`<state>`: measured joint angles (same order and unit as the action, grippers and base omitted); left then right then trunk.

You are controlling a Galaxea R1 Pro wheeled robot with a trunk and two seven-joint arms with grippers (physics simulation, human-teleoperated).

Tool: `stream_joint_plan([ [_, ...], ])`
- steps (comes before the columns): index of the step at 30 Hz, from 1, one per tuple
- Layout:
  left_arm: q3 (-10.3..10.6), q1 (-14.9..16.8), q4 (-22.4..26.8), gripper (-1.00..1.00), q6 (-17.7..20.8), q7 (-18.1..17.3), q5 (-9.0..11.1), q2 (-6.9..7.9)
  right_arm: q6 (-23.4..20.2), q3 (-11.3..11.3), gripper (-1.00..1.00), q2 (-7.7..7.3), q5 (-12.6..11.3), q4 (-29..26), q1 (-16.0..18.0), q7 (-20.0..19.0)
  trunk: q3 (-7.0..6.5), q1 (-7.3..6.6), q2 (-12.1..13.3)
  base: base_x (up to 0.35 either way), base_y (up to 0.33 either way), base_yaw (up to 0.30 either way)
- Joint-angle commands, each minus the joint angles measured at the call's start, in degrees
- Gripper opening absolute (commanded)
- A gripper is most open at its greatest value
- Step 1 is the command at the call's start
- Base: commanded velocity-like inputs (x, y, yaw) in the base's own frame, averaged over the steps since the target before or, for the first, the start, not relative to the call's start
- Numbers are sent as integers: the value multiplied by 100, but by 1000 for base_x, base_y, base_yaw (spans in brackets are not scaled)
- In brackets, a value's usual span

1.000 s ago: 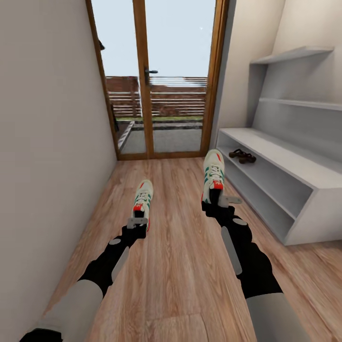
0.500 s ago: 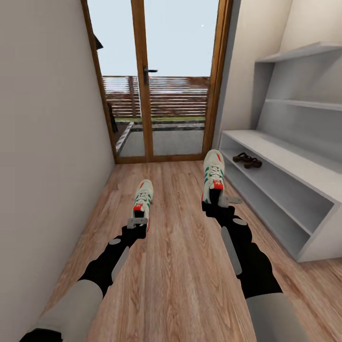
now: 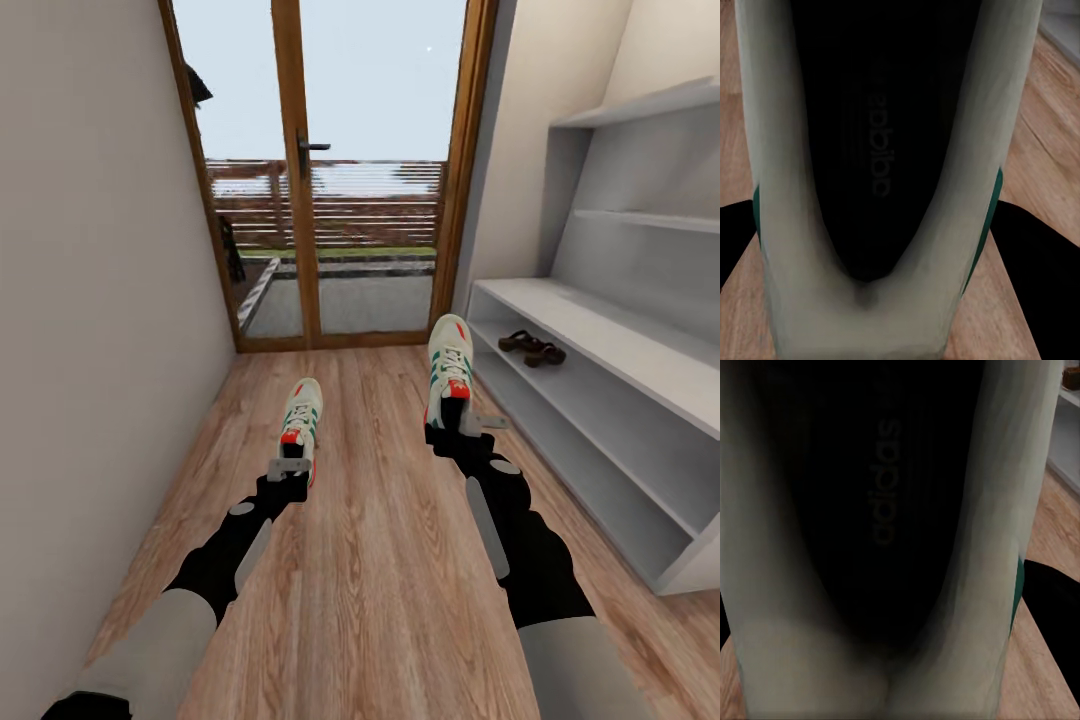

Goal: Pick up the two gym shoes and the two sandals from the corridor floor and place them onto the hallstand (shoe rack) in the corridor, making sure they are on the rack and not on the floor. Arrange them so the two gym shoes are next to each other and the two sandals are next to each other.

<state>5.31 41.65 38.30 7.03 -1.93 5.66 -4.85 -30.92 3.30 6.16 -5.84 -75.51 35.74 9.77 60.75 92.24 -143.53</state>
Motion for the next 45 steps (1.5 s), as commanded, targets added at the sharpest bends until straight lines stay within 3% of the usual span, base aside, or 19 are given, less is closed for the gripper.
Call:
stream_joint_plan([
  [1, 5, 1, 10, -100, 35, -9, 58, 2, -19, 10, -100, -1, -59, -7, 3, 51, 5, 2, -2, 347, 0, 0],
  [24, 5, 1, 10, -100, 35, -9, 58, 2, -19, 12, -100, -1, -51, -7, 3, 51, 5, 2, -2, 347, 0, 0],
  [36, 5, 1, 10, -100, 35, -9, 58, 2, -19, 12, -100, -1, -49, -7, 3, 51, -74, 2, -2, 347, 4, 0],
  [45, 5, 1, 10, -100, 35, -9, 58, 2, -19, 12, -100, -1, -49, -15, 3, 52, -78, 2, -2, 307, 146, 0],
])
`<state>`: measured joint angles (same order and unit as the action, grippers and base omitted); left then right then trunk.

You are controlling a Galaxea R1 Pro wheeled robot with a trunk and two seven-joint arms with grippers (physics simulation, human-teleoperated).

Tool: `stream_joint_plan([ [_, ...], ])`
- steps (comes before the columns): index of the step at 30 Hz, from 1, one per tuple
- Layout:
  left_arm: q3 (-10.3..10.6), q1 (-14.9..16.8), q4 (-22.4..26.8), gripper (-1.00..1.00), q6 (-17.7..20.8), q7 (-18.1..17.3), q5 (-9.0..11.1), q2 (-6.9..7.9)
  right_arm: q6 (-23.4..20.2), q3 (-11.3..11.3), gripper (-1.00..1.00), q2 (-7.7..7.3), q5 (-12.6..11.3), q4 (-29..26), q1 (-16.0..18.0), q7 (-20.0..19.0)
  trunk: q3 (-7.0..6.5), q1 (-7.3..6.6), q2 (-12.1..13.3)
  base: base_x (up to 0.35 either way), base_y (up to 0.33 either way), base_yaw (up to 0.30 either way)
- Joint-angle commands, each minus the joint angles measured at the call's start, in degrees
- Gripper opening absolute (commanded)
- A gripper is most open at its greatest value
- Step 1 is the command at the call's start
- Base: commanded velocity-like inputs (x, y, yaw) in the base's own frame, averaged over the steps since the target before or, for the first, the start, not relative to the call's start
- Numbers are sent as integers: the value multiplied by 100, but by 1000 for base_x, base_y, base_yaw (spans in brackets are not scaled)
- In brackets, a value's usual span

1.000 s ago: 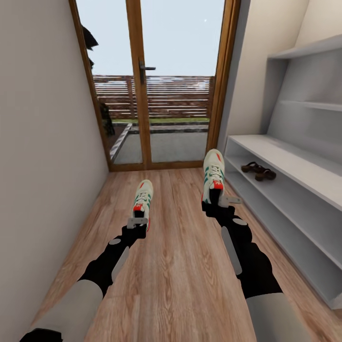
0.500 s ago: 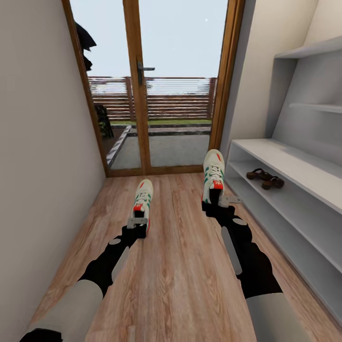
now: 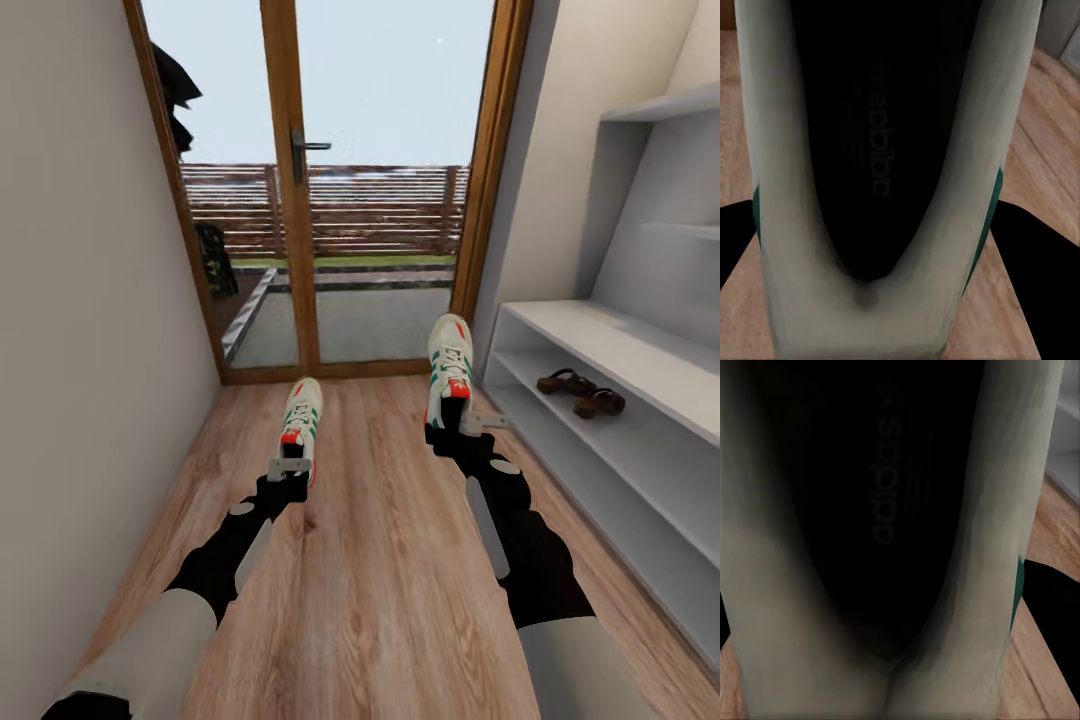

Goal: Pick up the two gym shoes and the two sandals from the corridor floor and place them onto the hallstand (shoe rack) in the corridor, making sure they are on the rack and not on the floor. Arrange them so the two gym shoes are next to each other and the two sandals are next to each other.

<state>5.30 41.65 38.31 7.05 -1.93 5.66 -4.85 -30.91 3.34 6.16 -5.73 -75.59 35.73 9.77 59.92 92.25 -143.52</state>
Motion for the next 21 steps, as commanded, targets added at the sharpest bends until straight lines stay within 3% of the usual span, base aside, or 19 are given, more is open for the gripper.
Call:
stream_joint_plan([
  [1, 6, 1, 10, -100, 33, -9, 58, 2, -21, 9, -100, -1, -60, -8, 4, 54, 6, 2, -2, 288, 185, 0],
  [10, 6, 1, 10, -100, 33, -9, 58, 1, -21, 9, -100, -1, -64, -3, 4, 53, 5, 2, -2, 287, 187, -8],
  [21, 6, 1, 8, -100, 33, -9, 58, -6, -21, 9, -100, -1, -66, 0, 4, 51, 5, 2, -2, 287, 187, -242],
])
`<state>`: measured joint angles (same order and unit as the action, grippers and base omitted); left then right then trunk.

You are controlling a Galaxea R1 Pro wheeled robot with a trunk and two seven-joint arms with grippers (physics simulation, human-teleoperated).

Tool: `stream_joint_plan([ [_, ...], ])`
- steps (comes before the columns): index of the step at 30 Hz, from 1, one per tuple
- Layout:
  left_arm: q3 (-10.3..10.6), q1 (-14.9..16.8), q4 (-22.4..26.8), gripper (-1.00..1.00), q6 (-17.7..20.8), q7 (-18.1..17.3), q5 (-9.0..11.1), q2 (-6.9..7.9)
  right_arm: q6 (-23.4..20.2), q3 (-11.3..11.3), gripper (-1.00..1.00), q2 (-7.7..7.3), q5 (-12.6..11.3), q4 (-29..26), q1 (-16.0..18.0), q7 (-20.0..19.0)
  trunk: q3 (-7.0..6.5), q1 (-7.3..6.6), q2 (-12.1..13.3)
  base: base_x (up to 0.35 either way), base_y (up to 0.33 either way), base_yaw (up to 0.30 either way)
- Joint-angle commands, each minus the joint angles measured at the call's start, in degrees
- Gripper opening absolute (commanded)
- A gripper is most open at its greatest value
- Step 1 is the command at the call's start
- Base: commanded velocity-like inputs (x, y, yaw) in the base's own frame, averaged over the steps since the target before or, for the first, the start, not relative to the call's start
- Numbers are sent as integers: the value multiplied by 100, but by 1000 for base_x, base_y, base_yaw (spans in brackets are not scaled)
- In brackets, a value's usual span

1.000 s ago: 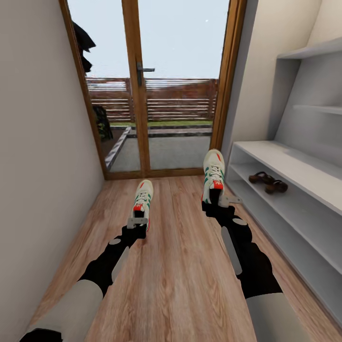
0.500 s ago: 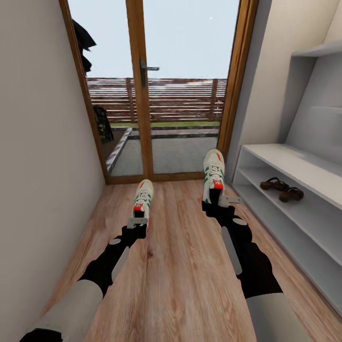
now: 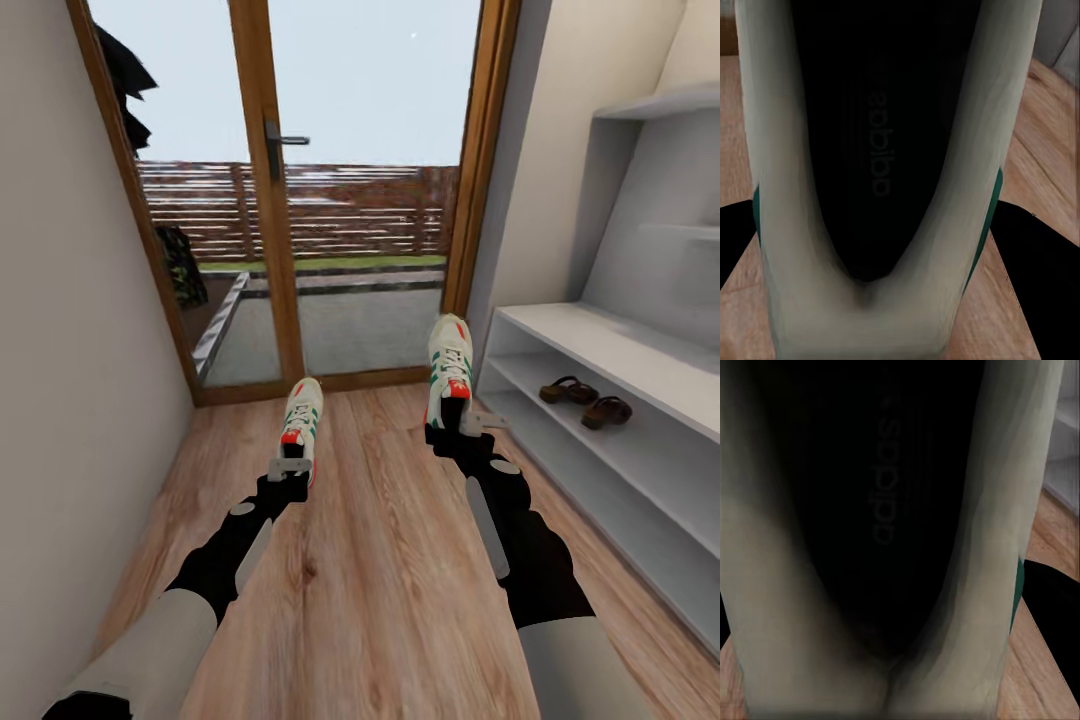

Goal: Pick up the two gym shoes and the two sandals from the corridor floor and place them onto the hallstand (shoe rack) in the corridor, making sure they are on the rack and not on the floor. Arrange them so the two gym shoes are next to each other and the two sandals are next to each other.

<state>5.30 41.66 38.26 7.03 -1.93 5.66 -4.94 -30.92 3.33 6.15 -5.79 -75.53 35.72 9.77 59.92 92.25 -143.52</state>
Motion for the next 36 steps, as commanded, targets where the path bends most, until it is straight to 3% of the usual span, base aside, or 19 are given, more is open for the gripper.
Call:
stream_joint_plan([
  [1, 6, 0, 13, -100, 35, -9, 58, 3, -19, 10, -100, 0, -60, -5, 5, 51, 5, 2, -2, 287, 187, -266],
  [19, 6, 0, 6, -100, 35, -9, 58, 2, -19, 10, -100, 0, -62, -5, 5, 51, 5, 2, -2, 285, 177, -267],
  [36, 6, 0, 7, -100, 35, -13, 58, 2, -19, 1, -100, 0, -62, -5, 5, 51, 5, 2, -2, 137, 14, -267],
])
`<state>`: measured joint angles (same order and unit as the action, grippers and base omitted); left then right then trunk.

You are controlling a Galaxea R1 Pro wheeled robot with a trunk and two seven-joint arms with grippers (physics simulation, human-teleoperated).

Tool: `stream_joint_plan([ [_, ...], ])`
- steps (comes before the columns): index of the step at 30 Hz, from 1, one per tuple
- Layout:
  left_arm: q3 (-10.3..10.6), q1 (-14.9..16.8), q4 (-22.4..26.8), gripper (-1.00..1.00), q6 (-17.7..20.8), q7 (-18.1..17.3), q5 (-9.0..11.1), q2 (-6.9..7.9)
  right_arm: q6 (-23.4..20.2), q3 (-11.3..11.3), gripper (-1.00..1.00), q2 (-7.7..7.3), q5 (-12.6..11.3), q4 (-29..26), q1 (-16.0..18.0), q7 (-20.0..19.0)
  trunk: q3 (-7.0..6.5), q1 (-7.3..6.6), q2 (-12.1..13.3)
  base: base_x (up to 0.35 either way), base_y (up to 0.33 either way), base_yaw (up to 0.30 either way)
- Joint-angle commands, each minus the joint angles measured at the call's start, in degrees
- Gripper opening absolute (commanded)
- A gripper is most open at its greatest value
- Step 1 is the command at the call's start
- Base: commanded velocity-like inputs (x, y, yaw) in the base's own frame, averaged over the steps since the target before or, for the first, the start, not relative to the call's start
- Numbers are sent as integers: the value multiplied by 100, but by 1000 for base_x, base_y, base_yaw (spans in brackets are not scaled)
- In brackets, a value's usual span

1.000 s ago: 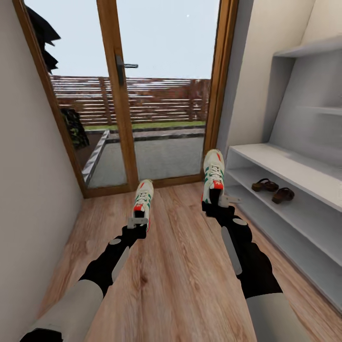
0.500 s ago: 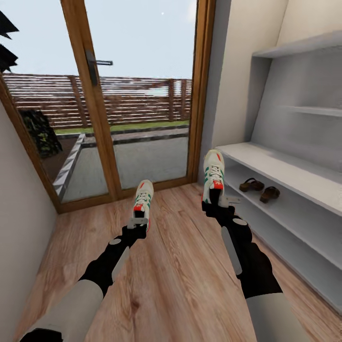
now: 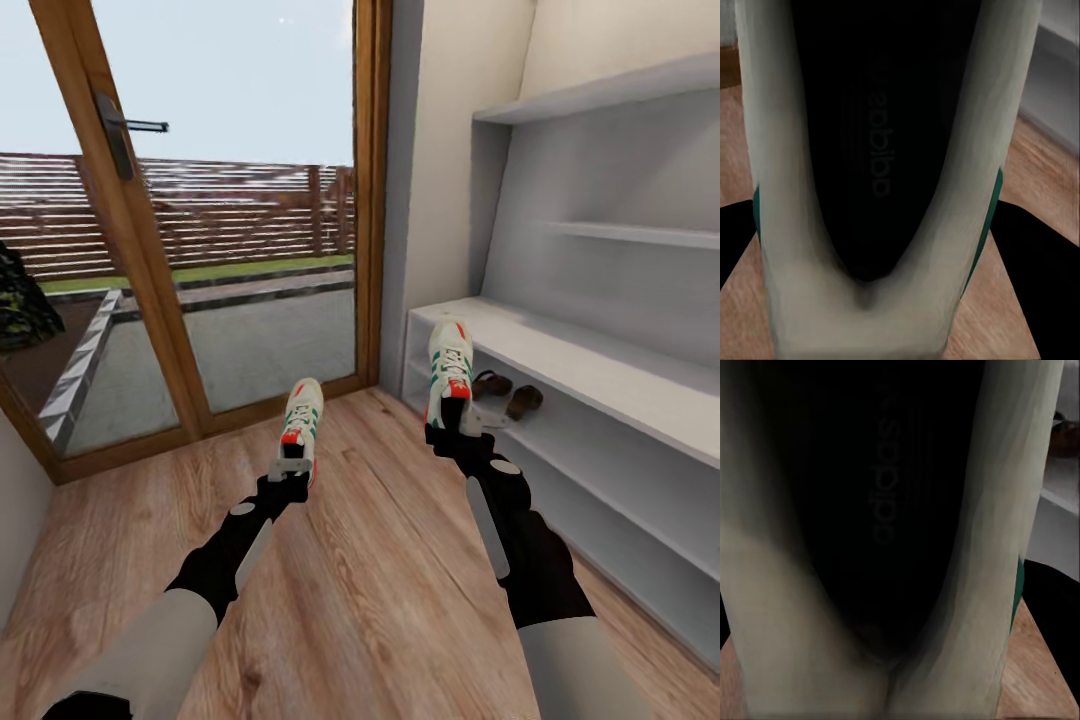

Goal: Pick up the two gym shoes and the two sandals from the corridor floor and place them onto the hallstand (shoe rack) in the corridor, making sure they are on the rack and not on the floor. Arrange them so the two gym shoes are next to each other and the two sandals are next to each other.

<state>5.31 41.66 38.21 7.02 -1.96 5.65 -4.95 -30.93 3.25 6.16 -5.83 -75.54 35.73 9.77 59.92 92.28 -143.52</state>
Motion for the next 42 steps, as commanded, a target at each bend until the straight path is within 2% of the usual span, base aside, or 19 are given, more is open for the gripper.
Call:
stream_joint_plan([
  [1, 5, 0, 13, -100, 37, -10, 59, 2, -18, 10, -100, 0, -59, -5, 5, 52, 5, -1, -2, 10, 0, -267],
  [13, 5, 0, 12, -100, 28, -14, 59, 2, 86, 18, -100, -7, -76, 0, 5, 46, 3, -1, -2, 2, 0, -269],
  [14, 5, 0, 12, -100, 28, -15, 59, 2, 265, 18, -100, -8, -82, 9, 5, 45, 1, -1, -2, 0, 0, -274],
  [17, 5, 0, 12, -100, 28, -15, 59, 2, 1283, 18, -100, -14, -86, 26, -18, 48, -6, -1, -2, 0, 0, -276],
  [20, 5, 0, 12, -100, 28, -15, 59, 2, 2079, 18, -100, -17, -80, 112, -102, 56, -12, -1, -2, 0, 0, -278],
  [22, 5, 0, 12, -100, 28, -15, 59, 2, 2392, 18, -100, -16, -78, 181, -132, 56, -16, -1, -2, 0, 0, -278],
  [26, 5, 0, 14, -100, 28, -15, 59, 2, 2594, 18, -100, -11, -93, 228, -152, 52, -24, -1, -2, 0, 0, -278],
  [42, 5, 0, 12, -100, 19, -15, 59, 3, 2610, 18, -100, -9, -111, 232, -154, 52, -55, -1, -2, 71, 152, -279],
])
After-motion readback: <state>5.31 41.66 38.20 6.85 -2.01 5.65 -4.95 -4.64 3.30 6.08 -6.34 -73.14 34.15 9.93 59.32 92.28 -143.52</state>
